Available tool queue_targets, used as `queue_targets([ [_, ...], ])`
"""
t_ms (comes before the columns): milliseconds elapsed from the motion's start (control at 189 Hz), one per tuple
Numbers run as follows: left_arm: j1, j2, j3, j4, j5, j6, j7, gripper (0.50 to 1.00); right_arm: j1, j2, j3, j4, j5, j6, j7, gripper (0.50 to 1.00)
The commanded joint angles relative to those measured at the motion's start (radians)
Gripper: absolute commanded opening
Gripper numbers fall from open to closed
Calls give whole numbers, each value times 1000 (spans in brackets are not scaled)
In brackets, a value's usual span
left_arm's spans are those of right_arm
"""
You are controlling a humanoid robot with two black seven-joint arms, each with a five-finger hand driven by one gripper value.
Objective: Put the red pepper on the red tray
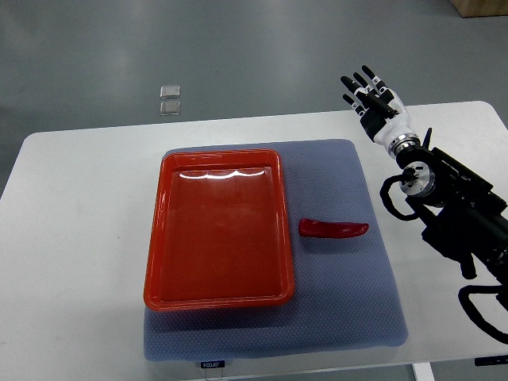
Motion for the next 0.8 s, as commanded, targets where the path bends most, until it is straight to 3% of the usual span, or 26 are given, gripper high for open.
queue_targets([
  [0, 0, 0, 3, 0, 2, 0, 0, 1000, -2, 0, 0, -1, 0, 1, 0, 917],
  [794, 6, 0, -8, -1, 2, 0, 1, 1000, 10, -20, -17, -1, -8, -8, -1, 917],
])
